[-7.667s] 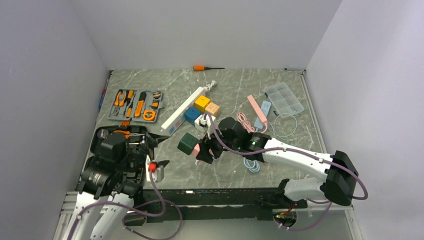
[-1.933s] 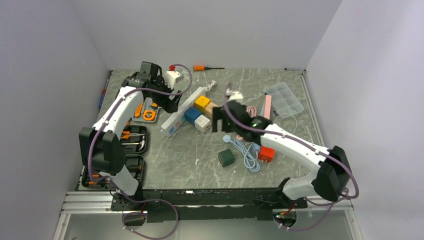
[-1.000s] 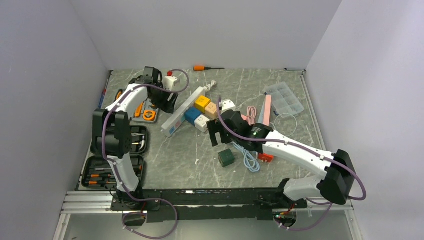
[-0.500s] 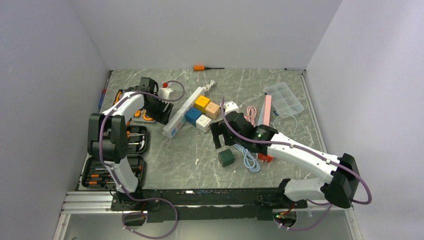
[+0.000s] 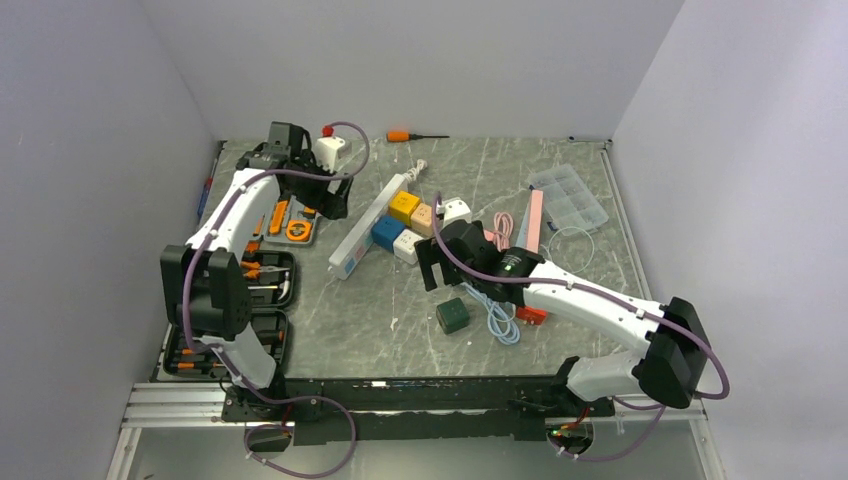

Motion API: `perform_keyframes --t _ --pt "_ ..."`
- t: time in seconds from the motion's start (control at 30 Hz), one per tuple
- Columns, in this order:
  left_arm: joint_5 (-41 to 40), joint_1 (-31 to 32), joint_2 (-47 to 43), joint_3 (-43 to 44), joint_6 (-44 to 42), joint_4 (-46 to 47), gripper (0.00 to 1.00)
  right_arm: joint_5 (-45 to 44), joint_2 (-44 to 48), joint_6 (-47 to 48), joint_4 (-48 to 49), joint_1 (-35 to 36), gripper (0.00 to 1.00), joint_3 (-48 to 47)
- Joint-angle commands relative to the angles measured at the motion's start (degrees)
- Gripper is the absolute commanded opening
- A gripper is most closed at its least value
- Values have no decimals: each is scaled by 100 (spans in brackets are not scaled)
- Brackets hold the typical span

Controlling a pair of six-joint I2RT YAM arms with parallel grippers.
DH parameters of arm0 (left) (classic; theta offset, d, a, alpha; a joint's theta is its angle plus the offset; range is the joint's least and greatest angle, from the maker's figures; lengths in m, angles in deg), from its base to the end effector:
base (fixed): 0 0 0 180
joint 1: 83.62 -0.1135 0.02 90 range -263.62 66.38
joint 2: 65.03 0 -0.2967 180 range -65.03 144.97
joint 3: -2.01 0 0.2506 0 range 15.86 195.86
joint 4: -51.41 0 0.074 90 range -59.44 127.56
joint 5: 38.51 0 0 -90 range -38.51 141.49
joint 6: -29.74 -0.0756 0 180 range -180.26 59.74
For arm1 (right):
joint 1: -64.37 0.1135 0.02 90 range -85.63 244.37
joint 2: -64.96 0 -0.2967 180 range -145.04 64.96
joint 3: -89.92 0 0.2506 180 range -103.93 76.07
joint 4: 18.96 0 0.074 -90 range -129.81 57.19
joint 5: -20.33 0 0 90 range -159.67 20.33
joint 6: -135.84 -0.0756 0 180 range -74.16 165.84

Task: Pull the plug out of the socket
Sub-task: Move the socket to the center of the board.

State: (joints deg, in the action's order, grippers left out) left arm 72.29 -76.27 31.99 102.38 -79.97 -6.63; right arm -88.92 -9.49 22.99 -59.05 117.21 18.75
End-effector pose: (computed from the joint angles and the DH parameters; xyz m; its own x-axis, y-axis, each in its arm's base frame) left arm 0.3834 -0.0765 0.3046 -0.6529 0.4021 -0.6419 0.5772 0.8129 -0.0779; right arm 0.1989 0.2211 0.2852 -0.6182 -0.2087 -0.7578 -0.3989 0.9140 0.0736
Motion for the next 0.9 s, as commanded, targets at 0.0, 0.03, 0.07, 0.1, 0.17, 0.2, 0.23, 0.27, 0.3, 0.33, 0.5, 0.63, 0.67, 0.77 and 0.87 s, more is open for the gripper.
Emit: perform_keyframes --t 0.0,0.03,0.07,0.1,0.17,0.2,0.23,0.27,0.3,0.33,0.5,0.63,0.67,0.77,0.87 --pt "435 342 370 -75 222 -58 99 -93 -78 -12 482 -72 100 -117" --pt "536 376 492 -74 256 -102 99 -101 -76 -28 532 -83 100 -80" --pt "634 406 578 -85 281 -131 99 -105 -62 -53 578 -93 100 -39" --pt "700 426 638 -119 305 -111 99 -124 -47 -79 624 -98 100 11" --pt "720 486 674 -261 318 12 99 -182 -15 -138 706 -106 100 115" --pt "702 512 677 -335 310 70 100 -200 3 -179 746 -107 100 194" --pt "709 531 699 -395 303 85 99 -202 18 -210 784 -114 100 254" --pt "714 551 735 -428 291 85 99 -202 27 -245 828 -125 100 304" --pt "689 568 779 -471 290 93 99 -204 41 -280 857 -130 100 354" --pt "636 584 812 -526 277 107 99 -210 41 -302 897 -133 100 395" --pt "74 735 814 -1102 33 372 89 -241 52 -429 982 -128 99 529" --pt "-199 741 427 -1721 -85 592 62 -240 55 -344 1097 -134 99 598" --pt "-226 741 239 -1873 -97 640 57 -224 18 -287 1121 -129 99 588" --pt "-298 741 -125 -2220 -162 675 47 -159 -190 -115 1183 -134 99 467" --pt "-310 726 -358 -2429 -220 558 36 -80 -422 55 1268 -132 97 281"
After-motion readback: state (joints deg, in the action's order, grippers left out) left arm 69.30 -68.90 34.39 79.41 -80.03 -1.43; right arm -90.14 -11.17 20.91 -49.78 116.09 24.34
